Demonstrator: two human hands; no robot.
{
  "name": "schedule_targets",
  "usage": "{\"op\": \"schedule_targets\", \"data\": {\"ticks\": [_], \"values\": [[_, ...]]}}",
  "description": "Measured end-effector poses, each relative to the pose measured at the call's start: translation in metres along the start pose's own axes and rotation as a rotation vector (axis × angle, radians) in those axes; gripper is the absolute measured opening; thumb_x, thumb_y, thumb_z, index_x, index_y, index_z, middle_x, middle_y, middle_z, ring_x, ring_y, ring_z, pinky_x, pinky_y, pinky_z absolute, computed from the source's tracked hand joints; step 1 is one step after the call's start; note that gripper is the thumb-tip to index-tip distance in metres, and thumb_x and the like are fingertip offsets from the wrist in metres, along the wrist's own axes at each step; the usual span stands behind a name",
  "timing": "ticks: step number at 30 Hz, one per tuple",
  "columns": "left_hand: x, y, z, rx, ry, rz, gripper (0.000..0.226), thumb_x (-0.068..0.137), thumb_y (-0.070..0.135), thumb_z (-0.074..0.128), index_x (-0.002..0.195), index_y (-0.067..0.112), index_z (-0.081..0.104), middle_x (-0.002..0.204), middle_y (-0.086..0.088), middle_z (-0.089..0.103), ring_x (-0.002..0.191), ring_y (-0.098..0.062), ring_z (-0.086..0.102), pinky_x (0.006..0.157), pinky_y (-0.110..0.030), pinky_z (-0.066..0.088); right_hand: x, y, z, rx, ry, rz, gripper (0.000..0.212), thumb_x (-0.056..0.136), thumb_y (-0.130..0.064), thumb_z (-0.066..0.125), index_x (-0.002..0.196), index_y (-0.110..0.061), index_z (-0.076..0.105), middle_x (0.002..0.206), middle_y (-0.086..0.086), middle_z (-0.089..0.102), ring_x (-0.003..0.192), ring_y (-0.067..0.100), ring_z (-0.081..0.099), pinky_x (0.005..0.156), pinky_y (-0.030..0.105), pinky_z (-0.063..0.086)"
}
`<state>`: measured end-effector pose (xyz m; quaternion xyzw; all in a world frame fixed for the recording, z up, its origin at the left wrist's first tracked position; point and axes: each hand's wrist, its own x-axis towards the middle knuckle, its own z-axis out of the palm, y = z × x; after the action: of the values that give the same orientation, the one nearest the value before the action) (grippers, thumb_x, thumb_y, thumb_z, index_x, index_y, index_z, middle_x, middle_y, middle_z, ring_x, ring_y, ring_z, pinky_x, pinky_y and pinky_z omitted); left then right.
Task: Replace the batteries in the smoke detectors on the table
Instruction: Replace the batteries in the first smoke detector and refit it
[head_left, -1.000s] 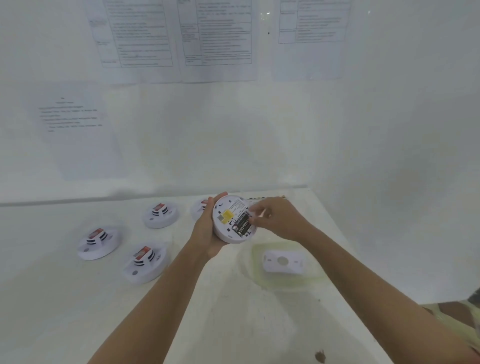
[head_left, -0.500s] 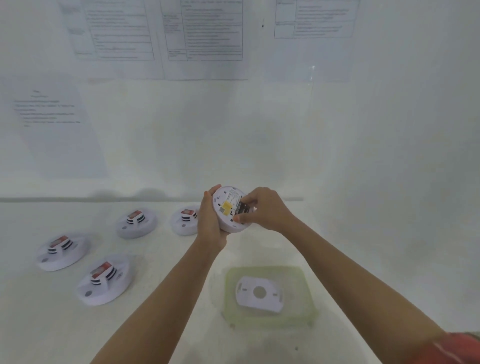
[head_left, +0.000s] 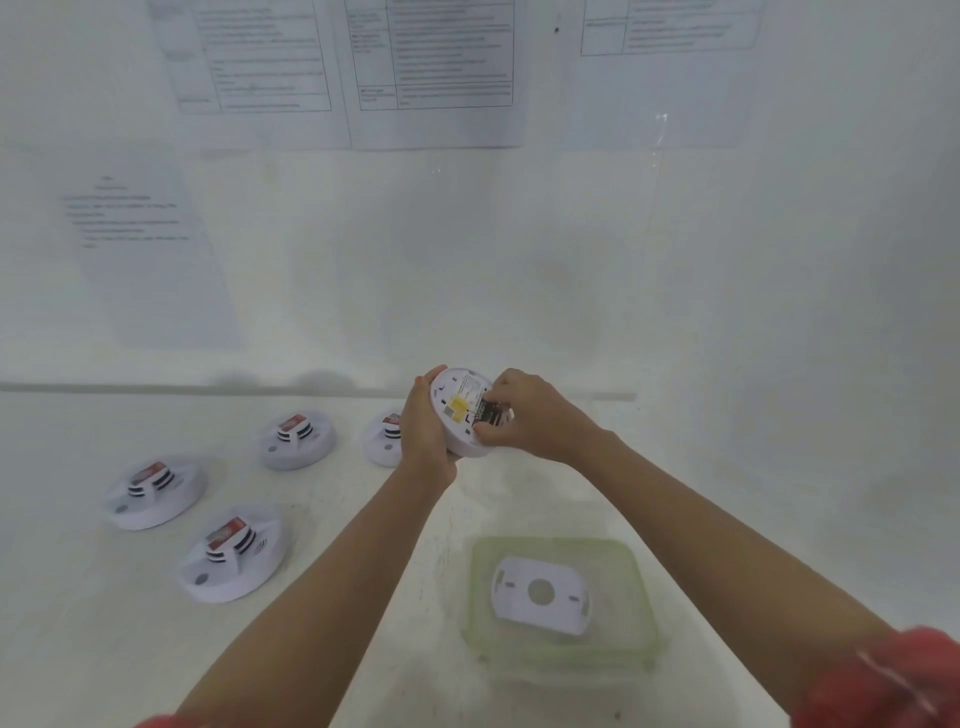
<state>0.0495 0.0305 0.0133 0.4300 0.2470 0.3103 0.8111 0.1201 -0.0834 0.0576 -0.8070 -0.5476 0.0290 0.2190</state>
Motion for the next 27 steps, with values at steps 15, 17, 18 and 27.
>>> {"op": "schedule_targets", "data": {"ticks": [15, 17, 18, 27], "values": [[-0.004, 0.008, 0.002, -0.009, -0.007, -0.006, 0.033, 0.098, 0.039, 0.033, 0.082, 0.024, 0.057, 0.085, -0.003, 0.062, 0.079, -0.021, 0.06, 0.071, -0.031, 0.047, -0.008, 0.007, 0.01, 0.267, 0.102, -0.005, 0.045, 0.079, -0.027, 0.072, 0.118, -0.007, 0.062, 0.116, 0.006, 0.06, 0.102, 0.017, 0.055, 0.09, 0.028, 0.047], [-0.005, 0.008, -0.001, -0.011, -0.006, -0.021, 0.034, 0.098, 0.041, 0.034, 0.082, 0.024, 0.059, 0.084, -0.002, 0.064, 0.079, -0.021, 0.061, 0.072, -0.032, 0.048, -0.007, 0.004, 0.01, 0.38, 0.124, 0.027, 0.041, 0.073, -0.019, 0.078, 0.111, -0.007, 0.066, 0.103, 0.001, 0.061, 0.083, 0.007, 0.054, 0.077, 0.013, 0.043], [-0.006, 0.008, -0.003, -0.009, -0.003, -0.029, 0.034, 0.098, 0.041, 0.035, 0.08, 0.025, 0.059, 0.08, 0.0, 0.065, 0.077, -0.02, 0.061, 0.073, -0.032, 0.048, -0.006, 0.001, 0.01, 0.416, 0.121, 0.039, 0.041, 0.071, -0.016, 0.08, 0.108, -0.007, 0.067, 0.098, -0.001, 0.06, 0.076, 0.002, 0.052, 0.071, 0.009, 0.041], [0.003, 0.015, -0.037, -0.049, 0.122, -0.063, 0.025, 0.093, 0.047, 0.045, 0.099, 0.031, 0.064, 0.119, -0.003, 0.064, 0.111, -0.028, 0.059, 0.086, -0.043, 0.05, 0.007, 0.023, 0.002, 0.239, -0.052, 0.285, 0.038, 0.061, -0.007, 0.085, 0.092, -0.008, 0.063, 0.08, 0.002, 0.059, 0.073, 0.015, 0.053, 0.06, 0.014, 0.04]]}}
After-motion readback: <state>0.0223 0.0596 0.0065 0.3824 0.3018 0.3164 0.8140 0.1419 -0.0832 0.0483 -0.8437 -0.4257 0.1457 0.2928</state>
